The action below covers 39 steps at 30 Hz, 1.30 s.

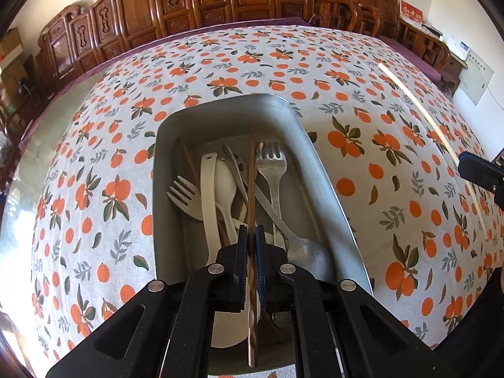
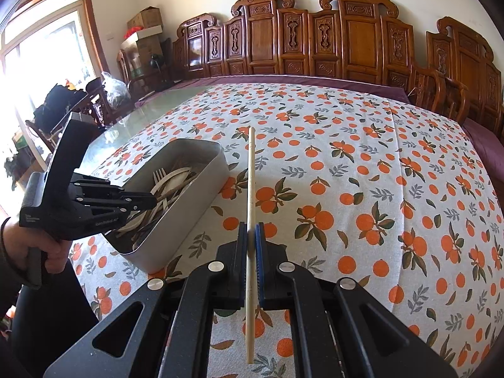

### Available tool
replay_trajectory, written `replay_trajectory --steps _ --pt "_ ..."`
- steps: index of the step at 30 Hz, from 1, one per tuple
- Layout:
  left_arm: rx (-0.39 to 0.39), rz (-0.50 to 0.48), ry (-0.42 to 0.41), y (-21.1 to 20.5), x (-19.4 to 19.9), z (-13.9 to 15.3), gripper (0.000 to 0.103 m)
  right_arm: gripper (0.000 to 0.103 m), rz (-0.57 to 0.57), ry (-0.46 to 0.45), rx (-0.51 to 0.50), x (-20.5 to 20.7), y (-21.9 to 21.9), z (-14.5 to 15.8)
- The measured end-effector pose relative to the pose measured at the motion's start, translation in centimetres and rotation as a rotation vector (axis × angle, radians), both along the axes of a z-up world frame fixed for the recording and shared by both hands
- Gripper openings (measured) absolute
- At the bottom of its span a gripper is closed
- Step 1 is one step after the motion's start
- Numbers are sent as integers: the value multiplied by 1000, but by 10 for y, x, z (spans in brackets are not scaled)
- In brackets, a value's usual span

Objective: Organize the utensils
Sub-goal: 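Lower the chopstick into the tray and open the left tool, then lower the held chopstick into the tray and open the right tool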

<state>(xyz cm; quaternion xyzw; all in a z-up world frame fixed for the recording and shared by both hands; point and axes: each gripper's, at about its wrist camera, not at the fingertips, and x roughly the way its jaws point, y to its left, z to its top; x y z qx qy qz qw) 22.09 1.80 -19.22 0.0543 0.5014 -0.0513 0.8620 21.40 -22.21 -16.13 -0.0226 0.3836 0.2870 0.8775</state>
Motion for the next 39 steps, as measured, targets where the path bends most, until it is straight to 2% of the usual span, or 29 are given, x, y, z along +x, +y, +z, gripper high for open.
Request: replay_trajectory --steps 7,16,19,22,24,27,39 --pt "-39 31 -30 9 -5 12 5 6 3 4 -2 -1 7 3" --pt "-88 43 -84 19 -20 39 20 6 15 -14 -7 -2 30 21" --pt "-98 52 -109 25 -26 51 31 6 18 -7 6 -1 39 24" --pt "-106 67 -131 32 -31 61 53 6 30 -4 7 0 51 26" --pt "-106 85 -153 38 -35 67 73 6 40 -1 6 2 60 27" --pt "-114 106 -166 48 -38 72 81 6 53 3 4 2 72 27" --pt "-112 156 -168 76 -49 68 82 6 81 53 -4 10 117 15"
